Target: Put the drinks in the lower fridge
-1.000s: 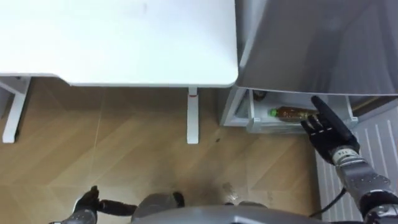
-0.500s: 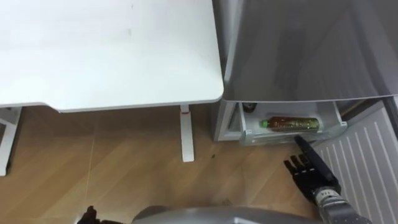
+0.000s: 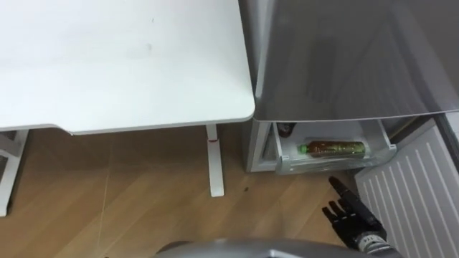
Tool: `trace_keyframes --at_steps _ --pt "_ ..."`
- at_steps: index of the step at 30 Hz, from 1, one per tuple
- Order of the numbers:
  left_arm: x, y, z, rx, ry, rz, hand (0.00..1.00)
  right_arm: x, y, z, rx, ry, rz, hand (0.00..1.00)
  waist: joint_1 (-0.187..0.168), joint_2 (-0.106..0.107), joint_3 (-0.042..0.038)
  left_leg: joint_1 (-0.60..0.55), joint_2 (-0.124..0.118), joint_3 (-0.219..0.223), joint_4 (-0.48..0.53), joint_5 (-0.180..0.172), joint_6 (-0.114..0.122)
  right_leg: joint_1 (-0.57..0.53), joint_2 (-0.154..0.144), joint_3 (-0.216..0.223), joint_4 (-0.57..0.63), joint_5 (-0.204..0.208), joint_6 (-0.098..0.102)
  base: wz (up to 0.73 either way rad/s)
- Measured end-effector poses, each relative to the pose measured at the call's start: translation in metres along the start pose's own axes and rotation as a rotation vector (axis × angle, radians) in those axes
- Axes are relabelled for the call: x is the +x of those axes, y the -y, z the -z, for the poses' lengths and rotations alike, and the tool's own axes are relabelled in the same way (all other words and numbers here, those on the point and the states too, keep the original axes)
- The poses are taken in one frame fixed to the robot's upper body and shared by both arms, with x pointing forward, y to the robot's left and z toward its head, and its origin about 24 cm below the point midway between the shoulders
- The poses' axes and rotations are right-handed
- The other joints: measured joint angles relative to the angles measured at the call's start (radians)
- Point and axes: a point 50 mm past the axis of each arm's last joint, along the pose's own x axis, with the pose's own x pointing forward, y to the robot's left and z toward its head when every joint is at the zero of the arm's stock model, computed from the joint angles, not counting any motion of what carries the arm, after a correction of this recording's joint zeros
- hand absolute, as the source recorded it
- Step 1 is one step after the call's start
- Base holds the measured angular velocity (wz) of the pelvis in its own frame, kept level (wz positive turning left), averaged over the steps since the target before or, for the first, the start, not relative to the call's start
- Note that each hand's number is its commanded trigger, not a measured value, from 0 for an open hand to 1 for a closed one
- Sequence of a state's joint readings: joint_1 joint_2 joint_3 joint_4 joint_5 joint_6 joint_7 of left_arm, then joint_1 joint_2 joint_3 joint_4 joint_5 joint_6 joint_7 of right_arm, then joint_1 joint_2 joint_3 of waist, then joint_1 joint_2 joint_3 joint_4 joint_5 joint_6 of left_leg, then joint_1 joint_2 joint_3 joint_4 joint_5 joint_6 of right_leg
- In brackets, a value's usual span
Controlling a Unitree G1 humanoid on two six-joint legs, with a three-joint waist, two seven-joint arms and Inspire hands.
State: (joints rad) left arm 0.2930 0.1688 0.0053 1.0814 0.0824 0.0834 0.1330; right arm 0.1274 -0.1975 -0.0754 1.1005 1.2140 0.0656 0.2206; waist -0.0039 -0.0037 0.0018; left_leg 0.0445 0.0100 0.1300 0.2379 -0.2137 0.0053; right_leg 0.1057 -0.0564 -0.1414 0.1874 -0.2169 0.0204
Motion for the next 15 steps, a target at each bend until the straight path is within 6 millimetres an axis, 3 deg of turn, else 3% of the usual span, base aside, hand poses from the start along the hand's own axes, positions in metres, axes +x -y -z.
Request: trace_keyframes --at_steps 8,15 --pt "0.0 -0.003 0.004 0.012 -0.01 -0.001 0.0 0.0 0.005 -0.008 -0.031 0.031 0.075 0.0 -0.032 0.001 -0.0024 -0.003 -0.002 -0.003 0.001 0.0 0.0 0.001 -0.001 -0.004 -0.001 -0.001 0.002 0.02" --pt "0.0 -0.003 0.002 0.036 -0.007 0.001 0.0 0.003 0.004 -0.014 -0.029 0.045 0.162 0.0 -0.043 0.0 0.0001 -0.004 -0.004 -0.001 0.003 0.0 0.0 -0.001 -0.002 -0.001 -0.001 -0.002 0.002 0.0"
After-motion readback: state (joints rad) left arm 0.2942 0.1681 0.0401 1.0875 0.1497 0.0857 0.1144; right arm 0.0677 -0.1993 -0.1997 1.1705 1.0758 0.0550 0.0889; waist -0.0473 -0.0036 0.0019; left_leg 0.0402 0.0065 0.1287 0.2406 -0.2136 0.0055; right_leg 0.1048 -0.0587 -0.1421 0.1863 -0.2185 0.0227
